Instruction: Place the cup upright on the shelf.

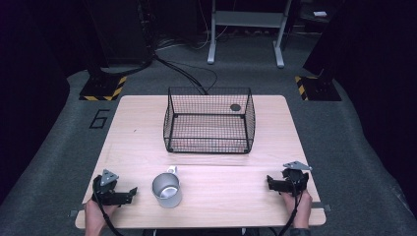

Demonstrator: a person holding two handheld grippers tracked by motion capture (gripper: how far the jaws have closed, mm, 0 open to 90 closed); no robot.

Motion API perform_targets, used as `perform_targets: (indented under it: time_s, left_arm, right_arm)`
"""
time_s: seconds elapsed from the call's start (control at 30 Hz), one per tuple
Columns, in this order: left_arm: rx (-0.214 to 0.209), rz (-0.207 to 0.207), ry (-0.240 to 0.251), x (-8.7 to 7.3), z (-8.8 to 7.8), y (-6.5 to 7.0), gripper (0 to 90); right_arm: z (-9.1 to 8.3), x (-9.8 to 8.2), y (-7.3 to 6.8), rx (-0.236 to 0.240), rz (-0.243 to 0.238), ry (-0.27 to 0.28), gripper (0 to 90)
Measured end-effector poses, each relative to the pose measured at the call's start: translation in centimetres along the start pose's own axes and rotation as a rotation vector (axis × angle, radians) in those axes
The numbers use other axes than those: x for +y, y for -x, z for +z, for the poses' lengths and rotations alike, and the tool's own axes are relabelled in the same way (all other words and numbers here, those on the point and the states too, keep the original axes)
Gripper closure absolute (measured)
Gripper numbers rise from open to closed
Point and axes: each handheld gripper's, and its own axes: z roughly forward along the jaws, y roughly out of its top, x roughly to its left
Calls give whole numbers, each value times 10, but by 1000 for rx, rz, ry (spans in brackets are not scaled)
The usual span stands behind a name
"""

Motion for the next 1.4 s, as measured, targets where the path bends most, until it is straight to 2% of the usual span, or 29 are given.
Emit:
perform_targets:
  time_s: [0.23, 0.27, 0.37, 0.5, 0.57, 0.67, 0.77, 1.1, 1.13, 1.4]
  left_arm:
    - [-26, 32, 19, 2, -8, 9, 2]
    - [-43, 33, 36, 2, -10, 12, 2]
    - [-62, 36, 37, 2, -13, 13, 2]
    - [-99, 51, 61, 2, -18, 18, 2]
    - [-102, 48, 72, 2, -20, 20, 2]
    - [-105, 66, 81, 4, -24, 23, 2]
    - [-131, 81, 101, 6, -29, 27, 2]
    - [-190, 134, 113, 12, -37, 41, 2]
    - [-210, 145, 112, 14, -39, 44, 2]
    - [-265, 161, 136, 17, -44, 54, 1]
  right_arm:
    - [0, 0, 0, 1, 0, 0, 2]
    - [0, 0, 0, 1, 0, 0, 2]
    - [0, 0, 0, 0, 0, 0, 2]
    - [0, 0, 0, 0, 0, 0, 2]
    - [0, 0, 0, 0, 0, 0, 2]
    - [0, 0, 0, 0, 0, 0, 2]
    - [0, 0, 0, -1, 0, -1, 2]
    - [0, 0, 0, -1, 1, 0, 2]
    - [0, 0, 0, -2, 2, 0, 2]
    - [0, 0, 0, -2, 1, -1, 3]
